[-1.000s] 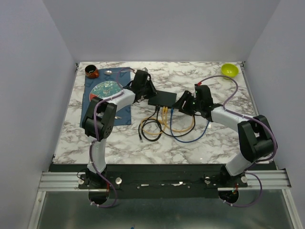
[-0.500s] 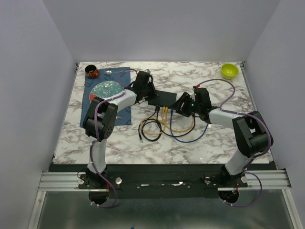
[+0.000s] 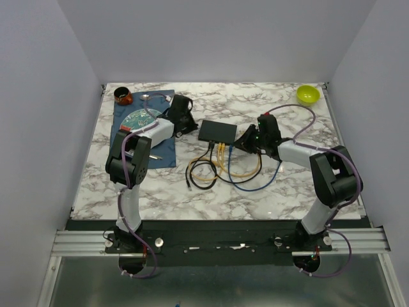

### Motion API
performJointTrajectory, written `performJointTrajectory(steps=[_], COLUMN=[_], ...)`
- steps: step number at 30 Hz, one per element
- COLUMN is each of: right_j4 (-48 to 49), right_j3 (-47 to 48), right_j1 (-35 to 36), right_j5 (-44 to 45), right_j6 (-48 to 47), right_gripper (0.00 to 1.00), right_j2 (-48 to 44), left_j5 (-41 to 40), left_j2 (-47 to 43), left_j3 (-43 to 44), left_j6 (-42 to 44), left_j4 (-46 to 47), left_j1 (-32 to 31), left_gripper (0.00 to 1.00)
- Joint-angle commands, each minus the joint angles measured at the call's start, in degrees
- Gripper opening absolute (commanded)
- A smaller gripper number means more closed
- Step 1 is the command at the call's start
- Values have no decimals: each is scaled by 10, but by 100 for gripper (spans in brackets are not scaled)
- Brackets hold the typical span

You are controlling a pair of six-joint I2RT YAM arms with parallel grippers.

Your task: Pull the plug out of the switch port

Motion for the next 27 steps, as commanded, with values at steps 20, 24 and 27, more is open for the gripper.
performJointTrajectory(steps=[20, 24, 27], right_j4=[-184, -195, -201], right_j3=[181, 212, 235], right_j1=[-20, -20, -20], right_j5=[111, 95, 87], right_j6=[-47, -57, -60], right_gripper=[1, 1, 1], right_j2=[128, 162, 171], left_j5=[2, 21, 22], left_j2=[34, 22, 12], left_j3=[-1, -12, -26], left_j6=[-33, -31, -34], left_j4=[-12, -2, 3], left_j1=[13, 0, -12], left_gripper=[12, 12, 11])
